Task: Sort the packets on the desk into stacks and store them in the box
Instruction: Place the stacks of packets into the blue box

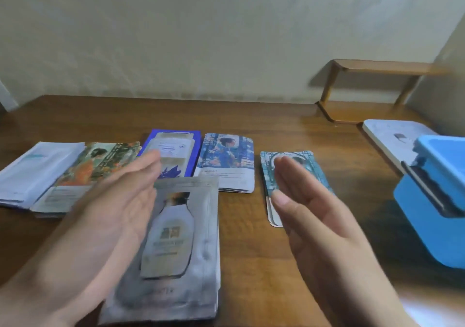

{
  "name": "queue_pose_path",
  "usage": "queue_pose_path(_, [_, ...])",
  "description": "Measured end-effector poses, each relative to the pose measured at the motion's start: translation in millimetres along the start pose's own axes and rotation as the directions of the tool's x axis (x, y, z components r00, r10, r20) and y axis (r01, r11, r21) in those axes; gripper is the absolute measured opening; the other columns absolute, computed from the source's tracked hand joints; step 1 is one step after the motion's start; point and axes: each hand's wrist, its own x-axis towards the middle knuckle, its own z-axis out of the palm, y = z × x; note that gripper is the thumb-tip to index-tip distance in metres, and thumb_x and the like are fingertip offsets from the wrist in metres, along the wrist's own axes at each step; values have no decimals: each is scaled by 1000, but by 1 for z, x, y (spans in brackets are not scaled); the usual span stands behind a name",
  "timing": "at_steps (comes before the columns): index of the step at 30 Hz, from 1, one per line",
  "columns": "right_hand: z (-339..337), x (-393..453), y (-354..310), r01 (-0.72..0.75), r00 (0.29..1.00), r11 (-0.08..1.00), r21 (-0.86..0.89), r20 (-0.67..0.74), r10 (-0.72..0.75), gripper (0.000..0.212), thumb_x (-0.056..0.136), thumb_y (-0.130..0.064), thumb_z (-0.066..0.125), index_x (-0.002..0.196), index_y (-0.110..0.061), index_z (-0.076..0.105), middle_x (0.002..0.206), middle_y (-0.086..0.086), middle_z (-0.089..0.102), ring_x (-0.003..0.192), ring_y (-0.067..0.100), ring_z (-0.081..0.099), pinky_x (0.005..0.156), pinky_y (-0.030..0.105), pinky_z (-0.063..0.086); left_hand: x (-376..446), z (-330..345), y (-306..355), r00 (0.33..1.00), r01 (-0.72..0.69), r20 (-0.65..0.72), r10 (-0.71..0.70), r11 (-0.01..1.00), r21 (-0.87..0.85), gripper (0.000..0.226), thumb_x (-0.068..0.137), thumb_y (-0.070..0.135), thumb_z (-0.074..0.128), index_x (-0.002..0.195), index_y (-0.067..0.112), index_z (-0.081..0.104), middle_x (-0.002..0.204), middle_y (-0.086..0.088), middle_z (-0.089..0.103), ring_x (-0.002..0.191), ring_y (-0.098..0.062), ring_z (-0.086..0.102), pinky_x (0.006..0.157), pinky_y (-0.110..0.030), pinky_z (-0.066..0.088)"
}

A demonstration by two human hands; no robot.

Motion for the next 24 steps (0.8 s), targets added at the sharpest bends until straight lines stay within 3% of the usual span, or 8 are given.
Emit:
queue_pose_path(2, [-20,6,-28,95,995,994,-54,18,-94,72,61,-29,82,129,-26,59,128,-19,63,120,-6,55,92,8,44,28,34,20,983,49,176,-58,997,52,85,31,35,92,112,23,68,113,10,72,109,2,60,95,-23,40])
queue_pose_path(4, [-40,12,-58,137,990,976,-170,-6,-140,84,57,-50,86,132,-23,59,130,-13,64,124,4,56,97,14,43,62,73,40,937,127,312,-159,985,119,103,7,46,93,104,21,71,114,7,72,109,0,62,93,-26,41])
queue_pose_path(8, [-85,34,-109,33,969,959,-281,-228,-100,57,69,-45,82,117,-17,69,112,5,73,108,22,68,97,37,53,76,151,38,833,309,415,-364,931,197,85,37,36,88,117,19,65,121,6,69,112,-2,61,93,-26,42])
queue_pose_path(10, [-114,41,-129,-74,919,921,-382,-384,-86,28,87,-25,71,114,-19,69,104,2,75,101,17,71,99,41,51,52,188,17,742,413,461,-487,874,258,70,58,38,76,125,23,62,123,11,68,117,-3,60,99,-27,42])
queue_pose_path(13, [-153,38,-150,-249,845,828,-503,-531,-69,20,91,-21,66,110,-27,69,100,-6,76,98,9,70,97,42,52,14,239,-4,639,488,446,-627,779,394,45,74,32,72,118,27,66,123,11,67,123,-7,55,112,-38,36])
queue_pose_path(16, [-183,26,-169,-404,782,732,-549,-622,-35,21,89,-25,66,110,-28,69,100,-13,73,98,2,67,95,36,53,-2,281,-16,681,462,344,-646,744,482,28,92,24,64,120,28,62,129,13,58,120,0,50,115,-40,32])
queue_pose_path(19, [-205,14,-189,-483,762,660,-575,-648,-7,26,91,-24,64,117,-24,67,96,-16,69,95,-3,64,84,9,47,-10,310,-26,741,400,277,-612,733,550,28,94,25,61,120,33,59,128,13,55,115,5,49,106,-31,36])
queue_pose_path(24, [-244,2,-202,-525,736,652,-548,-677,24,25,90,-24,64,114,-22,68,95,-18,68,90,-7,63,75,-1,42,-6,330,-61,816,243,216,-536,657,714,47,83,32,73,122,43,50,143,7,40,128,-13,42,107,-35,36])
